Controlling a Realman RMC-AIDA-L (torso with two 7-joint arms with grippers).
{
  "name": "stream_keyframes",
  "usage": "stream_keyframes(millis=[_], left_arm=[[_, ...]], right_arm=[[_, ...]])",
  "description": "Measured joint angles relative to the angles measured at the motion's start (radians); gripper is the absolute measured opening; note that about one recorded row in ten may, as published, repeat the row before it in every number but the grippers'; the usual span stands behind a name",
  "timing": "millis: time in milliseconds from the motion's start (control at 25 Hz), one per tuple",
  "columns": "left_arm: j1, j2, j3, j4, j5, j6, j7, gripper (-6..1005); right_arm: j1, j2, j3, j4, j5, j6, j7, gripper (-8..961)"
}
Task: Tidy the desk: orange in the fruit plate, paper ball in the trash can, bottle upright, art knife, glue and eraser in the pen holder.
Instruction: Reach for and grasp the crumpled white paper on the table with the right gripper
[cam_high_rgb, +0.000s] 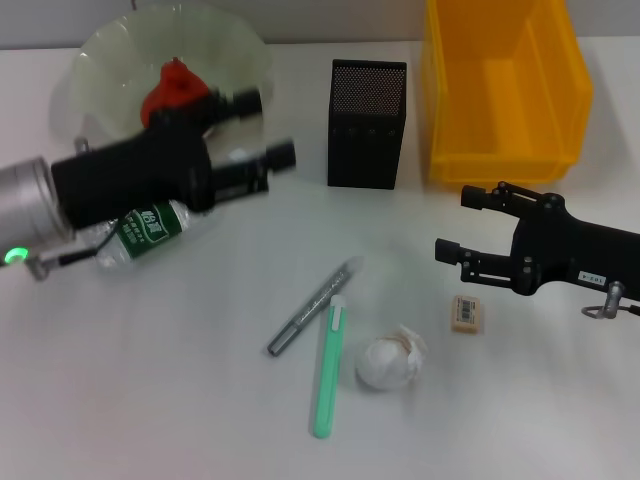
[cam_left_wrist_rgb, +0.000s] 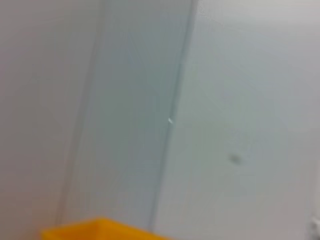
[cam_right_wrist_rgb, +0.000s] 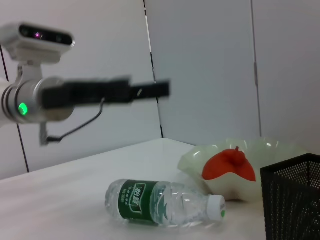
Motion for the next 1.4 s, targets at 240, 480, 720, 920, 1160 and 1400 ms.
stream_keyframes(millis=[240, 480, 720, 920, 1160, 1400], left_arm=[[0.012, 0.02, -0.003, -0.006, 0.13, 0.034, -0.005, 807], [0.043, 0.043, -0.007, 0.006, 0.255, 0.076, 0.006, 806], [0.047, 0.054, -0.009, 0.008, 0.279, 0.077, 0.01, 806], [0.052, 0.066, -0.012, 0.01, 0.314, 0.085, 0.036, 805], [0.054, 0.067, -0.009, 0.01, 0.314, 0.086, 0.048, 804], [0.054, 0.067, -0.004, 0.011, 0.323, 0.098, 0.048, 804]], right_arm=[[0.013, -0.009, -0.008, -0.024, -0.006, -0.033, 0.061, 811], [0.021, -0.015, -0.084, -0.077, -0.011, -0.041, 0.153, 811], [0.034, -0.022, -0.211, -0.146, -0.011, -0.052, 0.273, 811], [0.056, -0.023, -0.289, -0.252, -0.051, -0.092, 0.384, 811], [0.114, -0.023, -0.293, -0.309, -0.148, -0.129, 0.473, 812], [0.175, -0.017, -0.324, -0.335, -0.257, -0.135, 0.522, 812]])
